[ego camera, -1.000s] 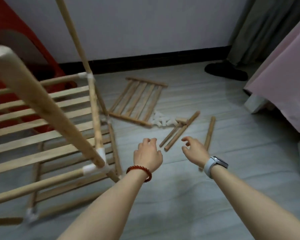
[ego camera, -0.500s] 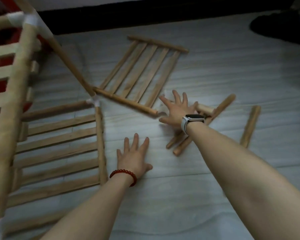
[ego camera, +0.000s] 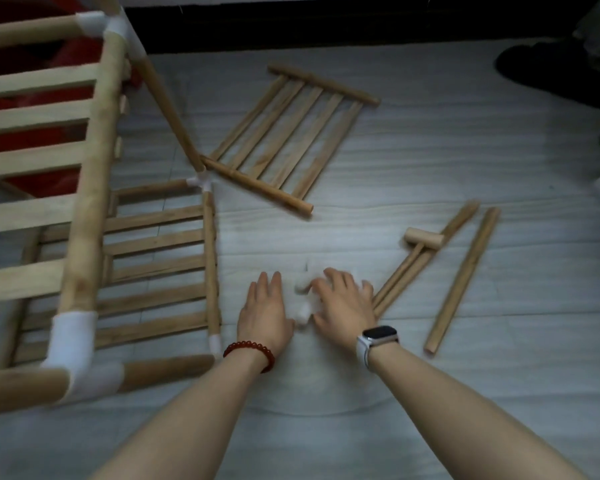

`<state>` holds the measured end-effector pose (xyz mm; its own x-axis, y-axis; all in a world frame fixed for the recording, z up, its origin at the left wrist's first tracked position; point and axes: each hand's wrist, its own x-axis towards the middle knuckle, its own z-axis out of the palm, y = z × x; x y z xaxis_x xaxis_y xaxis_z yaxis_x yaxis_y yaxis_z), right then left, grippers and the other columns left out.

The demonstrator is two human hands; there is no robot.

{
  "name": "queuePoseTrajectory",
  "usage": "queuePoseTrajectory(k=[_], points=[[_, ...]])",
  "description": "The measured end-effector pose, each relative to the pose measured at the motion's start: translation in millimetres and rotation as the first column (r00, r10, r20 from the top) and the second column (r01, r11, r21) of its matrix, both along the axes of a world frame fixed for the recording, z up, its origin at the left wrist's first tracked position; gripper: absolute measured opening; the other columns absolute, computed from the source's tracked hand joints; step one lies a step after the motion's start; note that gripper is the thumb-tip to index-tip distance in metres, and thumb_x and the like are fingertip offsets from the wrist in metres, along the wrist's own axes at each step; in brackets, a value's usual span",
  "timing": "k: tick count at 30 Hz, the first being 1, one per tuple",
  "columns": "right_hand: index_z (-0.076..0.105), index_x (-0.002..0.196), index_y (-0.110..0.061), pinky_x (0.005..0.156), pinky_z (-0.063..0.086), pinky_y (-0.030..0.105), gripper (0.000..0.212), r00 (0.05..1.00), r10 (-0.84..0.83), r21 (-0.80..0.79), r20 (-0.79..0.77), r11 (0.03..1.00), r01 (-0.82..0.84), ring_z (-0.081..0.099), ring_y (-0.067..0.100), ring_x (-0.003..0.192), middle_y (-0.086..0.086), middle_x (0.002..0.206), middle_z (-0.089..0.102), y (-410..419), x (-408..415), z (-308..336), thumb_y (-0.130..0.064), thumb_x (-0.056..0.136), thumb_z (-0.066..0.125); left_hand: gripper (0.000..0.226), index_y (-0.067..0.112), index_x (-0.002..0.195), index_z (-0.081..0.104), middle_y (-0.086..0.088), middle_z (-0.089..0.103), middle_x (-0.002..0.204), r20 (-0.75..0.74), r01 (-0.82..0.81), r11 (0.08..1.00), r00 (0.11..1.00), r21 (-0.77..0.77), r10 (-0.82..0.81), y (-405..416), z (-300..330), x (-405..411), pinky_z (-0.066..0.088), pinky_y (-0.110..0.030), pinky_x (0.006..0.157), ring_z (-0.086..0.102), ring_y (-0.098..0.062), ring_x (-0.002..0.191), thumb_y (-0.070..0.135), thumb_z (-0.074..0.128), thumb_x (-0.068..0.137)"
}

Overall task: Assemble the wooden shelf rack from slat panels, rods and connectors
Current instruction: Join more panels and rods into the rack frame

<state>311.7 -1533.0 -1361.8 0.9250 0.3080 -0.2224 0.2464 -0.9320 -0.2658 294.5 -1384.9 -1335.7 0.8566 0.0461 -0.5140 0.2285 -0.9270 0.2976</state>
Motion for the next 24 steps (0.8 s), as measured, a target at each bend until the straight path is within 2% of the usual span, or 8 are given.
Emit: queuePoseTrajectory(k=[7, 9, 11, 13, 15, 17, 19, 24], points=[[0.044, 0.126, -0.017, 0.108, -0.008, 0.061, 0.042, 0.991, 0.072, -0.019, -0.112, 0.997, -0.075, -0.002, 0.017, 0.145, -0.003, 0.157, 0.01, 5, -64, 22, -0.032, 0.088, 0.054, 0.068, 0.02, 0.148, 0.019, -0.006, 0.019, 0.153, 0.085, 0.107, 0.994, 0.99, 0.025, -0.108, 9, 33, -61, 0.034, -0.037, 0.106, 0.026, -0.025, 0.138, 0.003, 0.046, 0.087], [0.049, 0.12, -0.015, 0.113, 0.006, 0.05, 0.034, 0.988, 0.01, 0.113, -0.153, 0.994, 0.008, 0.016, 0.02, 0.143, 0.002, 0.15, 0.03, 3, -71, 42, -0.028, 0.089, 0.056, 0.061, 0.019, 0.145, 0.026, -0.005, 0.03, 0.147, 0.107, 0.14, 0.989, 0.984, 0.038, -0.144, 14, 49, -71, 0.039, -0.036, 0.1, 0.038, -0.025, 0.13, 0.006, 0.047, 0.089], [0.049, 0.118, -0.012, 0.096, 0.035, 0.035, 0.032, 0.971, -0.065, 0.253, -0.228, 0.96, 0.124, 0.046, 0.027, 0.123, 0.009, 0.128, 0.053, 3, -79, 72, -0.026, 0.09, 0.056, 0.057, 0.018, 0.144, 0.029, -0.005, 0.035, 0.144, 0.107, 0.208, 0.977, 0.972, 0.044, -0.211, 20, 73, -81, 0.04, -0.036, 0.096, 0.042, -0.025, 0.126, 0.011, 0.047, 0.091], [0.046, 0.116, -0.011, 0.072, 0.038, 0.03, 0.03, 0.965, -0.111, 0.316, -0.239, 0.931, 0.185, 0.057, 0.03, 0.102, 0.011, 0.113, 0.061, 3, -91, 109, -0.026, 0.092, 0.056, 0.052, 0.017, 0.143, 0.032, -0.006, 0.038, 0.141, 0.109, 0.292, 0.956, 0.949, 0.035, -0.294, 25, 107, -92, 0.042, -0.037, 0.095, 0.045, -0.026, 0.123, 0.015, 0.047, 0.093], [0.043, 0.118, -0.013, 0.07, 0.041, 0.03, 0.035, 0.954, -0.18, 0.385, -0.238, 0.885, 0.263, 0.061, 0.026, 0.093, 0.009, 0.11, 0.062, 3, -100, 144, -0.027, 0.091, 0.057, 0.044, 0.017, 0.138, 0.039, -0.006, 0.043, 0.136, 0.121, 0.377, 0.925, 0.917, 0.051, -0.381, 28, 140, -98, 0.046, -0.038, 0.091, 0.048, -0.026, 0.119, 0.018, 0.047, 0.094], [0.034, 0.131, -0.017, 0.074, 0.051, 0.035, 0.05, 0.929, -0.235, 0.522, -0.286, 0.775, 0.357, 0.066, 0.021, 0.083, 0.008, 0.102, 0.067, 5, -107, 182, -0.027, 0.089, 0.059, 0.041, 0.017, 0.135, 0.043, -0.005, 0.046, 0.132, 0.155, 0.445, 0.89, 0.876, 0.102, -0.456, 32, 177, -104, 0.046, -0.038, 0.088, 0.049, -0.025, 0.118, 0.022, 0.046, 0.095], [0.029, 0.135, -0.021, 0.064, 0.053, 0.03, 0.056, 0.92, -0.244, 0.667, -0.306, 0.635, 0.39, 0.066, 0.014, 0.068, 0.006, 0.081, 0.069, 10, -113, 228, -0.022, 0.088, 0.06, 0.04, 0.019, 0.135, 0.043, -0.003, 0.048, 0.132, 0.233, 0.491, 0.857, 0.825, 0.157, -0.515, 37, 218, -109, 0.045, -0.036, 0.088, 0.049, -0.023, 0.118, 0.026, 0.045, 0.096], [0.039, 0.115, -0.014, 0.047, 0.044, 0.02, 0.034, 0.934, -0.233, 0.915, -0.27, 0.241, 0.324, 0.058, 0.013, 0.051, 0.009, 0.074, 0.065, 44, -118, 351, -0.009, 0.09, 0.061, 0.032, 0.024, 0.122, 0.058, 0.006, 0.061, 0.116, 0.577, 0.407, 0.911, 0.729, 0.069, -0.369, 65, 322, -126, 0.05, -0.034, 0.084, 0.058, -0.014, 0.103, 0.036, 0.05, 0.093]])
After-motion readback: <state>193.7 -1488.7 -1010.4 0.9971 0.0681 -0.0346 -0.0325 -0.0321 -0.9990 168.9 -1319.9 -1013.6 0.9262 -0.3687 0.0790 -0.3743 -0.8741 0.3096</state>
